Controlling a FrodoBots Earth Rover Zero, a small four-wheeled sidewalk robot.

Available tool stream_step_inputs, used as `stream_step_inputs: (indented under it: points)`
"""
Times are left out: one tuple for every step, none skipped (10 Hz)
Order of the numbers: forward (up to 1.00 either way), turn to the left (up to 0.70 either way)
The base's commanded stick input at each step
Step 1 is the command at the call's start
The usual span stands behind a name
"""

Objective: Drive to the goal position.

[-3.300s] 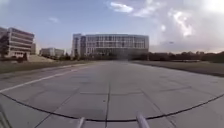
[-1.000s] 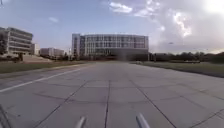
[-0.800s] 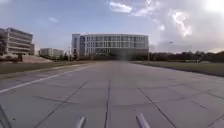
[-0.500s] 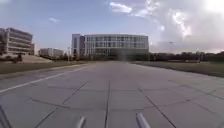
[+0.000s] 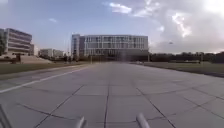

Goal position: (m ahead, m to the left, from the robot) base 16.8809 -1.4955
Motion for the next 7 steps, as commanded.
stream_step_inputs:
  points:
    - [0.45,0.00]
    - [0.45,0.00]
    - [0.45,0.00]
    - [0.45,0.00]
    - [0.45,0.00]
    - [0.45,0.00]
    - [0.45,0.00]
